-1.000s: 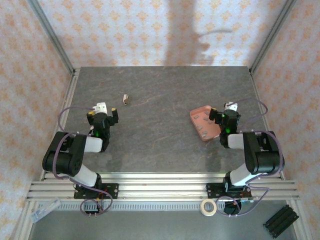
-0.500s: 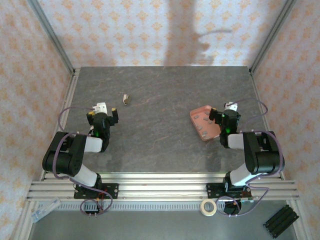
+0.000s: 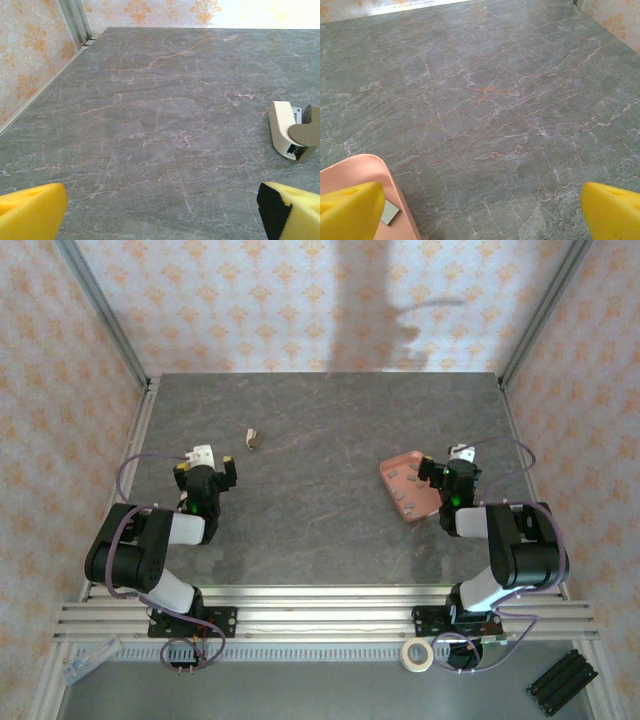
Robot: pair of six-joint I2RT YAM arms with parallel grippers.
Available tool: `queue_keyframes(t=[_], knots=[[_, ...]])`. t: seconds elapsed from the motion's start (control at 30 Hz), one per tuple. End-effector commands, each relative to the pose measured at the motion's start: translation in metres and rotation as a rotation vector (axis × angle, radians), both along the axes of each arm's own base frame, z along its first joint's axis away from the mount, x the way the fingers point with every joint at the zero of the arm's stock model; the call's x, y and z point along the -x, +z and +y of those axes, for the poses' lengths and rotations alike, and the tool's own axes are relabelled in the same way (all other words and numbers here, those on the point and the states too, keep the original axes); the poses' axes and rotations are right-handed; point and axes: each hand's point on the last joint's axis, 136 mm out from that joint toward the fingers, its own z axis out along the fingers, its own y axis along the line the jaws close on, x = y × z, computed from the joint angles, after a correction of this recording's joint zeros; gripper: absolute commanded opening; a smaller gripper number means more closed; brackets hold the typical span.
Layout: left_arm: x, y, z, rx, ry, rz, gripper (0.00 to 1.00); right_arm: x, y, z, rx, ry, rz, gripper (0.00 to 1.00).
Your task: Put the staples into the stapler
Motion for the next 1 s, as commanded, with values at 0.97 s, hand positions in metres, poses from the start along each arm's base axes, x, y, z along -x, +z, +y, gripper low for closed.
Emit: queue_keyframes(t=[0.97], knots=[[0.004,0.09,-0.083,0.039,-0.256,0.135,0.94,0.049,0.141,0.037,-0.255,0.13,-0.06,0.99]])
